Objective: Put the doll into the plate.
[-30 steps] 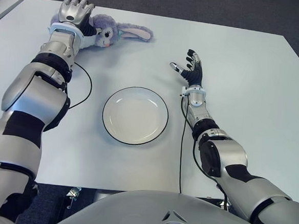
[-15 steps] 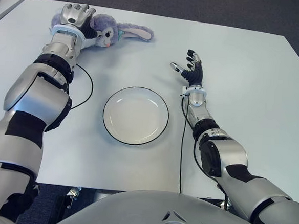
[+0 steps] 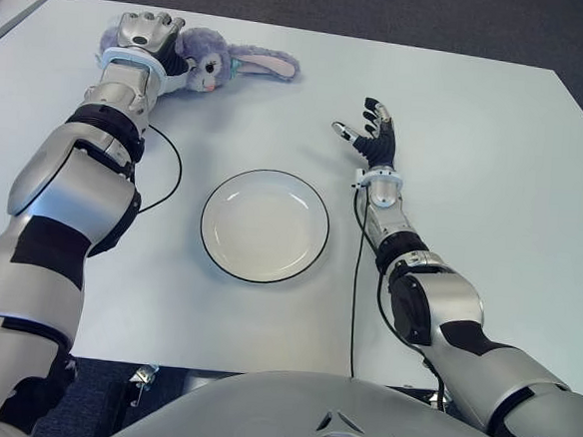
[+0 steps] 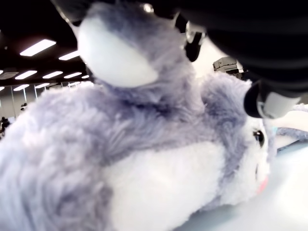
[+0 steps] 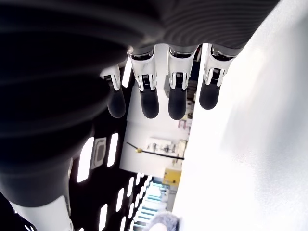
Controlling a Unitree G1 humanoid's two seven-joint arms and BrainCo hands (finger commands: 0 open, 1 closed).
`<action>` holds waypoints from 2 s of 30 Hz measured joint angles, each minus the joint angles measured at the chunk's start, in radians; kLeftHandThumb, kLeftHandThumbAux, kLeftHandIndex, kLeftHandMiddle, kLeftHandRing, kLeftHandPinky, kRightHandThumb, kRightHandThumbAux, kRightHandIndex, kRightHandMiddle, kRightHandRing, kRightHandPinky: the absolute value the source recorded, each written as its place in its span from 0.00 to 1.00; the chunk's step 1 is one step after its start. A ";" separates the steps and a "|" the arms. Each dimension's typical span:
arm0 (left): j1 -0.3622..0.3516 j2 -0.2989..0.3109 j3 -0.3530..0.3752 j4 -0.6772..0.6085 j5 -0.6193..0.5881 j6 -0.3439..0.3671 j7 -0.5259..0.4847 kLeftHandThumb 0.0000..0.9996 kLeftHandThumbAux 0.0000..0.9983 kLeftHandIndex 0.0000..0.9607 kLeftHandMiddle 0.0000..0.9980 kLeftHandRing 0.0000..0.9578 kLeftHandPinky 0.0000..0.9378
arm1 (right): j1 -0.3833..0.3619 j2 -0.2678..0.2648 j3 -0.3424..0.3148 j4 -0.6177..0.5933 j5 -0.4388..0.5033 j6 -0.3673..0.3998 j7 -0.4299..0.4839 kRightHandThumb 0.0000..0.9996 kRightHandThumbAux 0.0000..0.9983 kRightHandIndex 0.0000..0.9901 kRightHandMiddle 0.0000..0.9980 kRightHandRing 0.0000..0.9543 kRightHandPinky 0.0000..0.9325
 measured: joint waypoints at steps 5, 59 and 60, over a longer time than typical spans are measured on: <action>0.000 0.000 0.000 0.000 0.000 0.002 0.000 0.46 0.34 0.11 0.18 0.22 0.25 | 0.000 0.000 -0.001 0.000 0.000 0.000 0.001 0.03 0.77 0.14 0.15 0.13 0.12; 0.003 -0.016 0.079 0.010 -0.081 0.062 -0.020 0.74 0.69 0.46 0.28 0.28 0.57 | -0.001 0.003 -0.044 0.000 0.034 0.000 0.050 0.05 0.80 0.19 0.14 0.12 0.13; 0.003 -0.016 0.081 0.010 -0.081 0.061 -0.019 0.74 0.69 0.46 0.28 0.29 0.62 | -0.001 0.004 -0.045 0.000 0.035 0.000 0.051 0.06 0.80 0.19 0.14 0.12 0.13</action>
